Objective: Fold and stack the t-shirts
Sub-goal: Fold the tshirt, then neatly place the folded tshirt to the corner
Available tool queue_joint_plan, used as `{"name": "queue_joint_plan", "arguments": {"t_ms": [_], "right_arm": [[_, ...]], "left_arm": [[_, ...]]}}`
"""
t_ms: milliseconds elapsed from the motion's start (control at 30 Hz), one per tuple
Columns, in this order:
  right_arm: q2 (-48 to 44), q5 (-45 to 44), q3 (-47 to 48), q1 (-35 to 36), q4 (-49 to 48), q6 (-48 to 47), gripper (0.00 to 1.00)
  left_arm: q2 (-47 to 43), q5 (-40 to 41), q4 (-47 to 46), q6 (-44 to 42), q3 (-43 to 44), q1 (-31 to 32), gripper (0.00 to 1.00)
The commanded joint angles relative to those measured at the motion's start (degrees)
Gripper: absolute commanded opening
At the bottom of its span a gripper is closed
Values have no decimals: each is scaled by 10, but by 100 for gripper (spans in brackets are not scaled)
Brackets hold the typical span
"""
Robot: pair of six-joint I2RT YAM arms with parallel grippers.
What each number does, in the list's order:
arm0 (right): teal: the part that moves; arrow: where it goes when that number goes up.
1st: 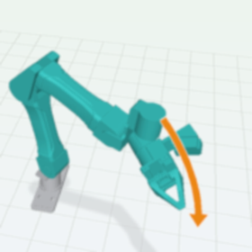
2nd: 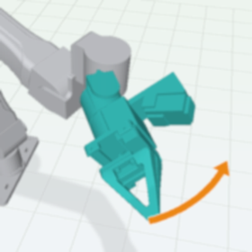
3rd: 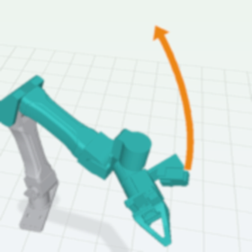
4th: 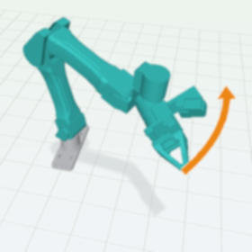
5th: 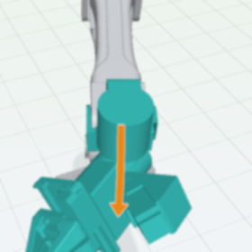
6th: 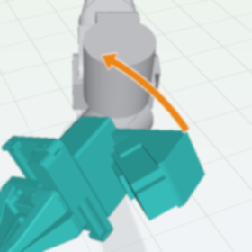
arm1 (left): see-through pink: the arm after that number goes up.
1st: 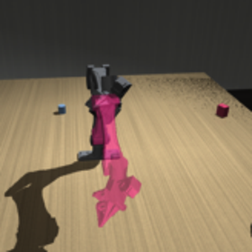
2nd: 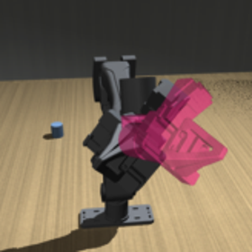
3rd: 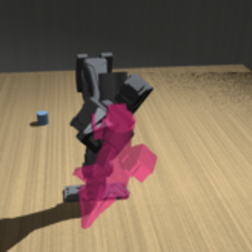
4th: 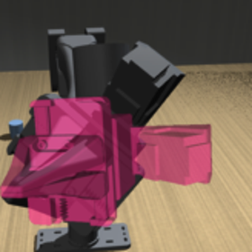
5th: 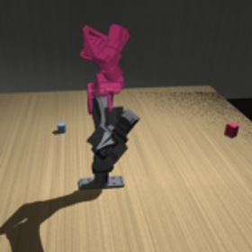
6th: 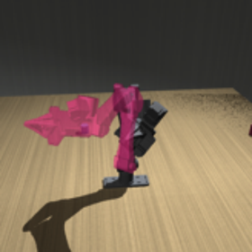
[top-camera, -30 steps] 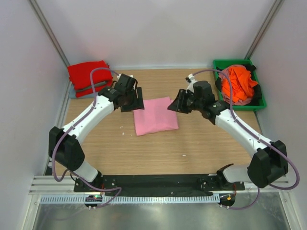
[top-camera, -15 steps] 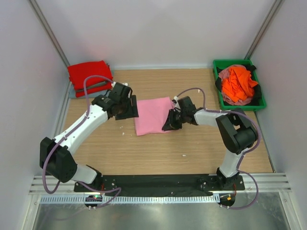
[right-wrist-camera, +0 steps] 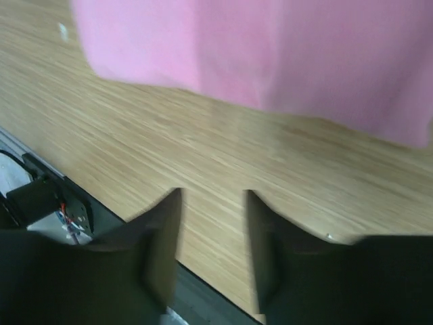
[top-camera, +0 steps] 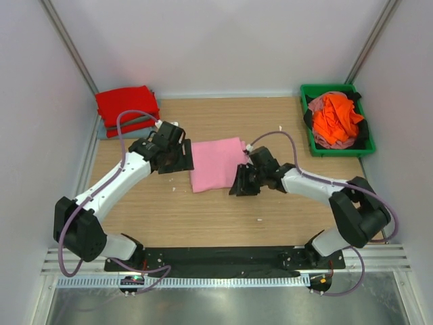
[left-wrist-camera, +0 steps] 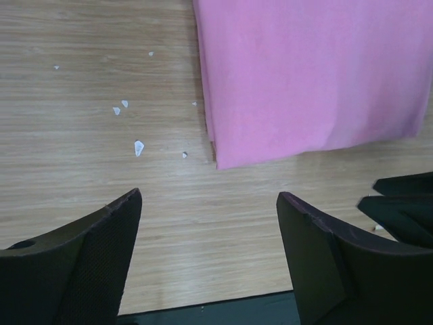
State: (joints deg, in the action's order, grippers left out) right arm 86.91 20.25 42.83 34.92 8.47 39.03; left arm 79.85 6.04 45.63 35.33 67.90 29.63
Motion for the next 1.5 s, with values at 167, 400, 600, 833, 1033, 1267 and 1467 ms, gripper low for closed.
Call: {"name": "queue_joint_plan", "arguments": {"t_ms": [167,400,600,833,1033,1267,1467], "right_arm": [[-61,-102,240,-78,188,-109,88],[61,-44,298,-168,159,-152,94],[179,-4,357,-188,130,-172,94],[265,23,371,-196,95,-169,95],[298,54,350,-197,56,-160,88],[309,96,313,-197,9,-137,59],[288,96,260,-197,-28,-126,62]], "left_arm": [[-66,-7,-113,11,-51,-33,99],[-52,-27,-159,-12,-58,-39,98],[-54,-30,-226,-21,-90,-65,95],[18,-112,-364,32,-149,-136,94],[129,-150,-512,65,-167,-141,92],[216,-190,-602,98,-180,-157,84],[276,-239,-678,141,-196,-157,66]]}}
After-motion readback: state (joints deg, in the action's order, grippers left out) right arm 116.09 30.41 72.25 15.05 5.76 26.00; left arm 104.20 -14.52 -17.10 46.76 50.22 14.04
